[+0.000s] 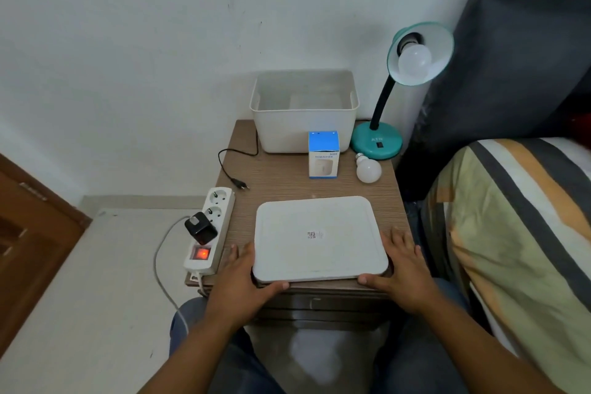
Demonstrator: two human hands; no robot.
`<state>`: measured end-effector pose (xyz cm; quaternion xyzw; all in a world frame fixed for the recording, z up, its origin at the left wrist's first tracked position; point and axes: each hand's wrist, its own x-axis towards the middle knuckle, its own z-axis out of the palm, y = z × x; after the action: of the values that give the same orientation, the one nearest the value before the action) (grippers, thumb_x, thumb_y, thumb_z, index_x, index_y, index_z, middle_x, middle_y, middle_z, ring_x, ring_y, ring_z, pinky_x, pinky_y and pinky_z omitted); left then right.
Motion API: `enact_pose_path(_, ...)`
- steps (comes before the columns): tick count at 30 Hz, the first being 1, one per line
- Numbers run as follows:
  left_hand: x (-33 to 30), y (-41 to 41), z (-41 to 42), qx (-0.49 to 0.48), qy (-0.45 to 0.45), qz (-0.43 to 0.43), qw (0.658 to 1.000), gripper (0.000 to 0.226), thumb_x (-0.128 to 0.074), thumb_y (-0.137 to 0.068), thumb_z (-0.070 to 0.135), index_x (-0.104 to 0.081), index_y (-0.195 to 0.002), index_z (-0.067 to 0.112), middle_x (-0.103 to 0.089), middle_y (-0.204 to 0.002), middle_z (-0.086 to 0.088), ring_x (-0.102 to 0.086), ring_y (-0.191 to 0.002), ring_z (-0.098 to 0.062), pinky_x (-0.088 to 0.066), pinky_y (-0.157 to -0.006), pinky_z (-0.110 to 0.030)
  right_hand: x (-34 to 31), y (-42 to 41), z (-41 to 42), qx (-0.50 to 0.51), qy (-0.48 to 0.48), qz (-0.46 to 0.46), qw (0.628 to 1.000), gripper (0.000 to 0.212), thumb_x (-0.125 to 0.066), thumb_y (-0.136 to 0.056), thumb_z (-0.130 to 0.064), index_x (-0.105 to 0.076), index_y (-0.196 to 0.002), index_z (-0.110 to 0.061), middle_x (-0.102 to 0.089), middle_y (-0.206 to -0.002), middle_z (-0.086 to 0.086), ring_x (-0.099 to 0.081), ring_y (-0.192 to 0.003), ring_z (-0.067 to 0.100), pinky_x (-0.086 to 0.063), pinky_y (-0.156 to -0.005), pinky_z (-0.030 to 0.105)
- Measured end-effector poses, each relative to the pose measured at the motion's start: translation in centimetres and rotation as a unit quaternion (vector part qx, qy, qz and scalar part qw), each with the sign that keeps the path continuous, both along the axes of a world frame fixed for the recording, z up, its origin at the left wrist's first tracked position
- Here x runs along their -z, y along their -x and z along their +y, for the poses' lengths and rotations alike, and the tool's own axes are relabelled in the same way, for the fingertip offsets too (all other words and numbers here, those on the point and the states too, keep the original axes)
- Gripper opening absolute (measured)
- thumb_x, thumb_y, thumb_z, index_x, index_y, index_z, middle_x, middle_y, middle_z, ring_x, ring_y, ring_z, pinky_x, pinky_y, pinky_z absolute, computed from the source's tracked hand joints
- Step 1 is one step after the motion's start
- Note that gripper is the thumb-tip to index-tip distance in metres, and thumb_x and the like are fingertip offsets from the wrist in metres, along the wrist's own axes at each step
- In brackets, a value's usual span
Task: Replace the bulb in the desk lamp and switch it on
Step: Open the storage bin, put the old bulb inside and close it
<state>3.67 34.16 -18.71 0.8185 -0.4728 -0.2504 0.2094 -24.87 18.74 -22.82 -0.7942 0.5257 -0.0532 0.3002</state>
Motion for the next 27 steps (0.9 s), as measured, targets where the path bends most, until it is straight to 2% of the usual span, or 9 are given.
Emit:
enact_pose_path(3, 0.8, -0.2, -0.1, 0.009, -0.016, -0.028, 0.999, 0.105, -0.071, -0.07, 0.072, -0.022, -0.155, 0.034, -0.032, -0.161, 0.0, -0.01, -0.154, -0.023, -0.026, -0.118, -0.044, 0.1, -0.3, 0.3, -0.005, 0.021, 0.038, 0.999, 0.114, -0.064, -0.076, -0.075, 0.003, -0.159, -0.035, 0.008, -0.169, 0.007, 0.015, -0.154, 0.026, 0.007, -0.122, 0.044)
enact_pose_path(8, 0.8, -0.1, -0.4, 0.013, -0.03, -0.06, 0.998, 0.105, -0.071, -0.071, 0.071, -0.023, -0.153, 0.026, -0.035, -0.158, -0.004, -0.02, -0.151, -0.028, -0.033, -0.115, -0.044, 0.0, -0.3, 0.4, -0.002, 0.021, 0.043, 0.999, 0.117, -0.061, -0.072, -0.08, 0.0, -0.16, -0.032, 0.008, -0.169, 0.006, 0.014, -0.154, 0.025, 0.008, -0.123, 0.042)
enact_pose_path(12, 0.6, 0.0, -0.7, 0.011, -0.037, -0.047, 0.998, 0.107, -0.075, -0.072, 0.066, -0.02, -0.154, 0.025, -0.029, -0.162, -0.003, -0.01, -0.154, -0.026, -0.028, -0.117, -0.043, -0.1, -0.4, 0.4, -0.006, 0.011, 0.054, 0.998, 0.119, -0.059, -0.073, -0.082, 0.003, -0.16, -0.031, 0.01, -0.169, 0.006, 0.015, -0.154, 0.026, 0.007, -0.123, 0.045)
enact_pose_path(15, 0.7, 0.1, -0.8, 0.001, -0.049, -0.038, 0.998, 0.11, -0.074, -0.073, 0.066, -0.017, -0.156, 0.023, -0.024, -0.164, -0.003, -0.006, -0.154, -0.025, -0.025, -0.118, -0.042, -0.9, -0.6, 0.2, -0.001, -0.008, 0.04, 0.999, 0.114, -0.058, -0.074, -0.081, -0.002, -0.159, -0.03, 0.003, -0.169, 0.004, 0.009, -0.155, 0.026, 0.004, -0.123, 0.048)
enact_pose_path(18, 0.6, -0.1, -1.4, 0.001, -0.056, -0.034, 0.998, 0.112, -0.067, -0.075, 0.072, -0.01, -0.158, 0.022, -0.017, -0.166, 0.0, -0.003, -0.154, -0.022, -0.024, -0.119, -0.042, -1.8, -1.2, -0.7, 0.035, -0.011, -0.004, 0.999, 0.102, -0.057, -0.078, -0.078, -0.015, -0.157, -0.029, -0.018, -0.166, -0.001, -0.014, -0.153, 0.024, -0.008, -0.123, 0.052)
enact_pose_path(21, 0.3, -0.4, -3.0, -0.008, -0.039, -0.022, 0.999, 0.111, -0.064, -0.078, 0.072, -0.007, -0.16, 0.022, -0.01, -0.167, 0.002, 0.001, -0.154, -0.018, -0.018, -0.121, -0.04, -2.6, -2.2, -2.4, 0.069, 0.013, -0.043, 0.997, 0.095, -0.052, -0.074, -0.082, -0.03, -0.152, -0.032, -0.036, -0.159, -0.005, -0.035, -0.144, 0.021, -0.03, -0.117, 0.056)
enact_pose_path(24, -0.5, -1.8, -5.7, -0.014, 0.0, -0.016, 1.0, 0.107, -0.058, -0.075, 0.079, -0.016, -0.158, 0.027, -0.02, -0.165, 0.005, -0.011, -0.154, -0.018, -0.023, -0.122, -0.042, -3.5, -3.8, -4.5, 0.081, 0.019, -0.065, 0.994, 0.081, -0.061, -0.081, -0.07, -0.036, -0.149, -0.032, -0.042, -0.155, -0.006, -0.041, -0.14, 0.02, -0.039, -0.113, 0.05)
enact_pose_path(27, -2.1, -3.5, -9.0, -0.017, 0.032, -0.017, 0.999, 0.101, -0.056, -0.078, 0.077, -0.02, -0.157, 0.025, -0.023, -0.164, 0.002, -0.018, -0.152, -0.021, -0.032, -0.117, -0.043, -4.2, -5.4, -7.2, 0.093, 0.028, -0.052, 0.994, 0.085, -0.062, -0.083, -0.067, -0.031, -0.153, -0.029, -0.035, -0.16, -0.002, -0.035, -0.145, 0.023, -0.037, -0.115, 0.05)
